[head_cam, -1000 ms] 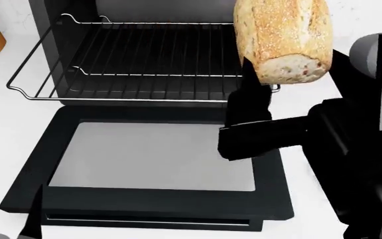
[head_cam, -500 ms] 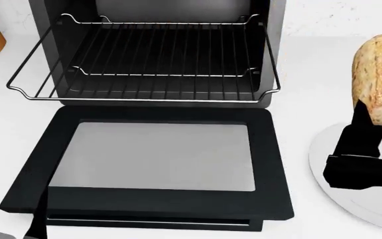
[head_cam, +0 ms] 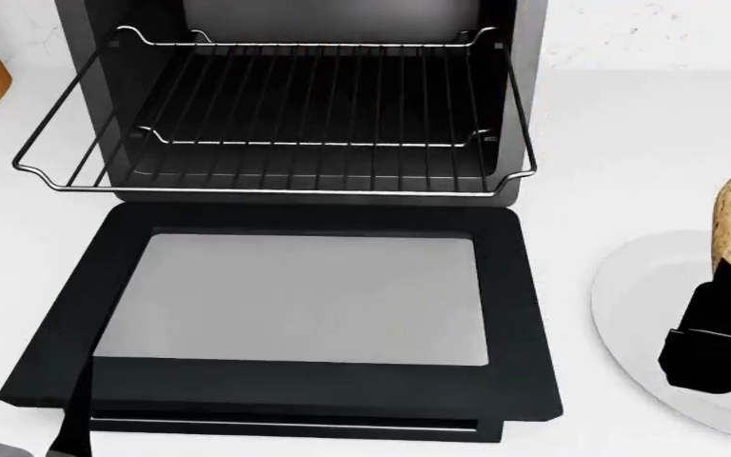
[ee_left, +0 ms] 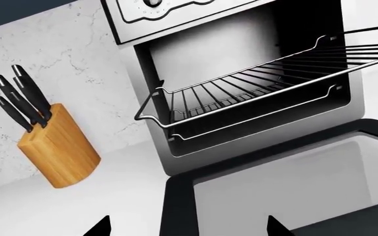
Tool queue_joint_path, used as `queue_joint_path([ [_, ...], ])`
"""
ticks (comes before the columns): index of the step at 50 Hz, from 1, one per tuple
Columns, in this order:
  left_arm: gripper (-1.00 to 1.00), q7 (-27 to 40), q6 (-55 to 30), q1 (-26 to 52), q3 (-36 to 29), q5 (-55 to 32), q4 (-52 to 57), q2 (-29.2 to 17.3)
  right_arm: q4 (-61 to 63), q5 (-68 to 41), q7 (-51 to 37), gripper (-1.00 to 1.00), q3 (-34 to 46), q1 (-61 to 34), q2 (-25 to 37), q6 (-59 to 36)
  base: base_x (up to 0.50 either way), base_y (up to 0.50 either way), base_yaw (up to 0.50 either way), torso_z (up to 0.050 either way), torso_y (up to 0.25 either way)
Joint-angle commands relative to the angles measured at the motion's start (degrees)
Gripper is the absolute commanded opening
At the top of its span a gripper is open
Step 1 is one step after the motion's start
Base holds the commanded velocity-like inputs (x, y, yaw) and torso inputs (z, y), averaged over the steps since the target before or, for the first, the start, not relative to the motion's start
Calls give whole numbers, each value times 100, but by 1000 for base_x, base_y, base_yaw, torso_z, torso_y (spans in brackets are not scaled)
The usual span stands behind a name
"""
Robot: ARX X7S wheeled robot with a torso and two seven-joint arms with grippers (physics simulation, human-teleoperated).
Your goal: Pick the bread from the top rack and place it on the plate on the counter.
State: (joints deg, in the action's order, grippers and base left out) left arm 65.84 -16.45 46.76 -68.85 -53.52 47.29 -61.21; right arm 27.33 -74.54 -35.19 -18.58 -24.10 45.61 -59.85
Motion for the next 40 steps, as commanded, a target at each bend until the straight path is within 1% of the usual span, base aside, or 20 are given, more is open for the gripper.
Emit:
queue_joint_path([
  [1, 100, 13, -54, 30, 17, -45, 19, 6, -451, 650, 487, -100, 291, 138, -155, 183, 0, 0, 0, 0, 0],
  [5, 100, 18, -74, 37, 19, -52, 18, 19, -576, 696, 546, -100, 358, 129, -163, 190, 0, 0, 0, 0, 0],
  [11, 100, 5, -108, 55, 20, -60, -2, 51, -557, 408, 332, -100, 306, 120, -179, -12, 0, 0, 0, 0, 0],
  [17, 100, 3, -119, 49, 18, -56, -16, 66, -743, 426, 308, -100, 484, -97, -234, -63, 0, 0, 0, 0, 0],
  [29, 100, 45, -212, 92, 26, -91, 51, 86, -1371, 786, 558, -100, 961, -725, -231, -24, 0, 0, 0, 0, 0],
  [40, 100, 58, -362, 208, 49, -200, 60, 165, -1916, 1216, 909, -100, 1280, -818, -334, 262, 0, 0, 0, 0, 0],
])
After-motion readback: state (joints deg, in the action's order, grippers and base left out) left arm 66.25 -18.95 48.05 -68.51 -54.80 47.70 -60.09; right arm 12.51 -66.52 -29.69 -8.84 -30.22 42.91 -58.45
